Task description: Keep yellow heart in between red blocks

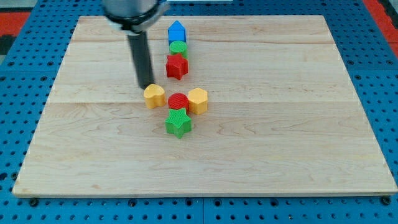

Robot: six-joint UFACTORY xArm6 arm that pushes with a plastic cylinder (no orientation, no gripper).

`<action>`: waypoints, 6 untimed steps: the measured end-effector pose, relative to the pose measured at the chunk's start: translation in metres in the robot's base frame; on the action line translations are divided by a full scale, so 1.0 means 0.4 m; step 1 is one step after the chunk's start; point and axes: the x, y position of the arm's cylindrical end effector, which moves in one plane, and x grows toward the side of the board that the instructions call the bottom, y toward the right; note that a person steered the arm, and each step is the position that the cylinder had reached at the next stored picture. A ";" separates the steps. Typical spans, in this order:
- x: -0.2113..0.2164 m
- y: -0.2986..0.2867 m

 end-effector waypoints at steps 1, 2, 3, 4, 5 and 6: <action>0.115 -0.027; 0.113 0.003; 0.067 0.063; 0.097 0.064; 0.151 0.078; 0.115 0.099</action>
